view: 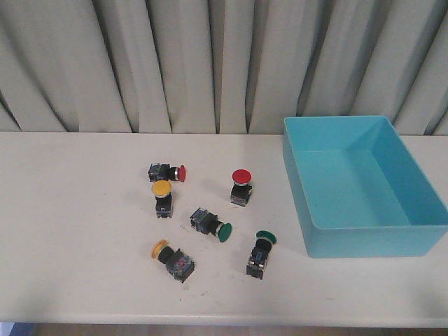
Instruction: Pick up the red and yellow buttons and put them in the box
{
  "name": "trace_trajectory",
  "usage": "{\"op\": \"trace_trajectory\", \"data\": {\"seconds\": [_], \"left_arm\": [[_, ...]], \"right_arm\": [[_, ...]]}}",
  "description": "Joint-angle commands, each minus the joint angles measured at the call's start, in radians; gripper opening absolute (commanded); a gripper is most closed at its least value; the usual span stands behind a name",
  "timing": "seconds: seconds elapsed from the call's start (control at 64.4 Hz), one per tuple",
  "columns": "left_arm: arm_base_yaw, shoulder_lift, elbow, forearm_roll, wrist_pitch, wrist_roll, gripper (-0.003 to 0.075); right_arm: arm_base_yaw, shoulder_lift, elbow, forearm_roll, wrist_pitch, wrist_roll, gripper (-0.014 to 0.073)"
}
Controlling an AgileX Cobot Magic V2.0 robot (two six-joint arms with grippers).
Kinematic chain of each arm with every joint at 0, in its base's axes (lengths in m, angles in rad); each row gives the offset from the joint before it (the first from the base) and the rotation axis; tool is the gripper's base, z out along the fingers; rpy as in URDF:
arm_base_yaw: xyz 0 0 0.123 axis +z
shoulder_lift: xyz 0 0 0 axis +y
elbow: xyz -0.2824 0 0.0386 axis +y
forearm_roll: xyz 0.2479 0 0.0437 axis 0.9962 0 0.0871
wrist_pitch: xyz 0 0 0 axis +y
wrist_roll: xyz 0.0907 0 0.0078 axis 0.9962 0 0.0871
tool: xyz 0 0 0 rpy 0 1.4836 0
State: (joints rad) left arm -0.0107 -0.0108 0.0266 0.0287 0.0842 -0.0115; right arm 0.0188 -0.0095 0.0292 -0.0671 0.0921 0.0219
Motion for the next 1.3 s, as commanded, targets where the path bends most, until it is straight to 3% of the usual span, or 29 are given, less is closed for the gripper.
{"op": "trace_trajectory", "data": {"seconds": [0.0,0.621,0.792,0.978,1.289], "left_arm": [[0.002,-0.014,0.049,-0.008,-0.074,-0.005,-0.0008],[0.002,-0.014,0.048,-0.008,-0.084,-0.005,-0.0008],[0.002,-0.013,0.020,-0.010,-0.094,-0.056,-0.0008],[0.002,0.055,-0.200,-0.009,0.020,-0.093,-0.0008],[0.002,0.470,-0.634,-0.005,0.324,-0.018,-0.0007]], "right_arm": [[-0.005,-0.011,0.007,-0.010,-0.070,0.003,-0.0004],[-0.005,-0.011,0.006,-0.010,-0.079,0.003,-0.0004],[-0.005,-0.009,-0.017,-0.003,-0.147,0.010,-0.0004],[-0.005,0.073,-0.228,-0.004,-0.036,0.013,-0.0004],[-0.005,0.399,-0.573,-0.008,0.247,0.008,-0.0004]]}}
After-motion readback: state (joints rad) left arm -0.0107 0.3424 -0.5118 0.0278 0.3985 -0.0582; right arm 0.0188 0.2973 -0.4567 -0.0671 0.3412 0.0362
